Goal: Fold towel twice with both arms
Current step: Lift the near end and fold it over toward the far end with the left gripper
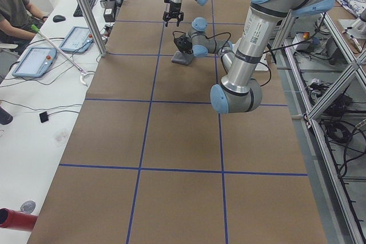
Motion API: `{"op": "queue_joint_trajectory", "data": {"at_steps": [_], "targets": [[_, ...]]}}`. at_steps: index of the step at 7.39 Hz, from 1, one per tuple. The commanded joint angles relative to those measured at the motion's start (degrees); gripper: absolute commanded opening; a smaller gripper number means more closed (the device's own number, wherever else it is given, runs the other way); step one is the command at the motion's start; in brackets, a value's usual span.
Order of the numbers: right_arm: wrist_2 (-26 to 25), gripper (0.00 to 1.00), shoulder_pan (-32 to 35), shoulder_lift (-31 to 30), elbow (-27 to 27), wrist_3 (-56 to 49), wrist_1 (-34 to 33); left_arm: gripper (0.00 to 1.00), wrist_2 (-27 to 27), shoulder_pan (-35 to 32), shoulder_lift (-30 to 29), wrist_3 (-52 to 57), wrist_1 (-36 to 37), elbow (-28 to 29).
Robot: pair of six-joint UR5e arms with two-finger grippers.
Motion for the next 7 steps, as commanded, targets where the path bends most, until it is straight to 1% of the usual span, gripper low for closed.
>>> {"op": "queue_joint_trajectory", "data": {"at_steps": [1, 2, 3, 4, 5, 7], "targets": [[-0.15, 1.0, -0.05, -0.04, -0.16, -0.03, 0.03, 0.0, 0.01, -2.47, -4.21, 0.04, -4.6, 8.7], [-0.24, 1.0, -0.14, -0.04, -0.16, -0.03, 0.03, 0.28, 0.1, -2.73, -4.56, 0.3, -5.22, 9.69], [-0.33, 1.0, -0.23, 0.05, -0.42, -0.03, 0.03, 0.7, 0.18, -3.87, -5.35, 0.31, -5.31, 10.48], [-0.59, 1.0, -0.57, 0.13, -0.51, -0.03, 0.12, 0.97, 0.1, -5.79, -7.79, 0.13, -5.4, 12.14], [-0.77, 1.0, -0.84, 0.31, -0.69, -0.03, 0.21, 0.99, 0.01, -7.2, -8.95, -0.39, -7.31, 12.85], [-0.77, 1.0, -1.1, 0.92, -0.78, -0.03, 0.21, 0.99, -0.17, -7.31, -8.96, -0.4, -8.39, 12.95]]}}
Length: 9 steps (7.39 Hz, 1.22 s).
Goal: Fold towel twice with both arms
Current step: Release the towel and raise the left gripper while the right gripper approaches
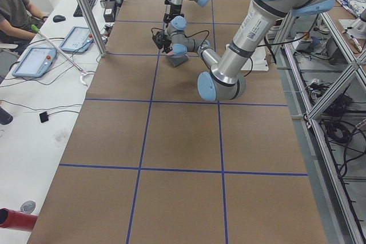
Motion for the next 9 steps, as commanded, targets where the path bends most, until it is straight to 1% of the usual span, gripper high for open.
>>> {"op": "queue_joint_trajectory", "data": {"at_steps": [1, 2, 3, 4, 5, 6, 7, 8, 9], "targets": [[-0.13, 1.0, -0.35, 1.04, -0.27, 0.26, 0.02, 0.99, -0.37, -0.85, -0.19, 0.31, -0.66, 0.13], [-0.3, 1.0, -0.44, 3.83, -2.19, 0.79, 0.02, 0.96, -1.85, -1.81, -0.02, 0.31, -0.66, -0.04], [-1.35, 1.0, -1.75, 6.47, -4.29, 0.7, 0.19, 0.94, -5.26, -3.82, 0.6, 0.14, -0.75, -0.39], [-4.23, 1.0, -2.54, 8.33, -5.36, 0.44, 0.45, 0.94, -9.04, -5.49, 3.21, 0.23, -0.83, -2.14], [-7.48, 1.0, -4.46, 10.0, -7.63, 0.27, 3.33, 0.94, -11.25, -6.64, 6.46, 0.23, -0.83, -5.55], [-12.73, 1.0, -7.27, 10.1, -8.79, -0.26, 7.36, 0.93, -13.62, -7.7, 9.01, 0.31, -0.66, -8.1], [-16.87, 1.0, -9.56, 10.71, -9.15, -3.31, 8.53, 0.93, -16.26, -9.01, 11.48, 0.49, -0.48, -10.31], [-16.31, 1.0, -10.45, 10.2, -8.71, -13.69, 8.72, 0.92, -17.67, -9.89, 13.07, 0.75, -0.4, -11.89], [-16.39, 0.99, -11.16, 10.36, -8.8, -26.59, 9.07, 0.91, -18.65, -10.77, 13.26, 0.84, -0.31, -12.08]]}}
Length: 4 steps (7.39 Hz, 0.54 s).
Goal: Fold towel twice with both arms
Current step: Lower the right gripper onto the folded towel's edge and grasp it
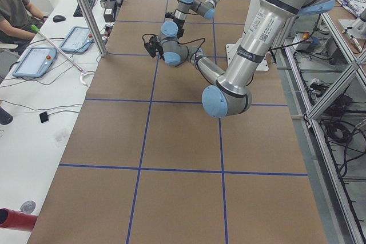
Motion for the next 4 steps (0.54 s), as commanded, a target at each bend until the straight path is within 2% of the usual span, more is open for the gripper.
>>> {"op": "queue_joint_trajectory", "data": {"at_steps": [1, 4], "targets": [[-0.8, 0.98, -1.34, -0.02, -0.13, -19.39, 0.66, 0.91, -1.82, -1.52, 1.2, 0.18, 0.13, -1.07], [-1.42, 0.9, -1.52, 1.29, -3.1, -33.56, 1.71, 0.91, -1.91, -1.52, 1.55, 0.18, 0.13, -1.07]]}}
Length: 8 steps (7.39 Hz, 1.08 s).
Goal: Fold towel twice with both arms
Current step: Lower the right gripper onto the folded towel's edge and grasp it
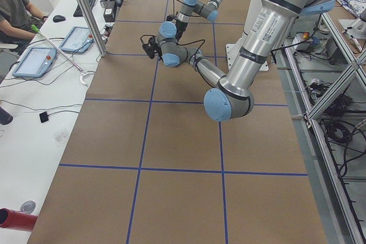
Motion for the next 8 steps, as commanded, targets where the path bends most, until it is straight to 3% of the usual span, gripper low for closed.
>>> {"op": "queue_joint_trajectory", "data": {"at_steps": [1, 2, 4, 8], "targets": [[-0.08, 0.83, -0.14, 1.0, -3.12, -7.62, 2.99, 0.91, -0.05, -0.04, 0.28, 0.0, 0.0, -0.11], [-0.08, 0.72, -0.57, 0.92, -3.83, -7.72, 3.97, 0.91, 0.04, -0.04, 0.28, 0.0, 0.0, -0.11], [-0.08, 0.66, -0.75, 1.01, -4.45, -10.95, 4.15, 0.91, 0.04, -0.04, 0.28, 0.0, 0.0, -0.11], [-0.43, 0.65, -0.4, 1.09, -5.07, -13.35, 4.15, 0.91, 0.13, 0.04, 0.28, 0.0, 0.09, 0.06]]}}
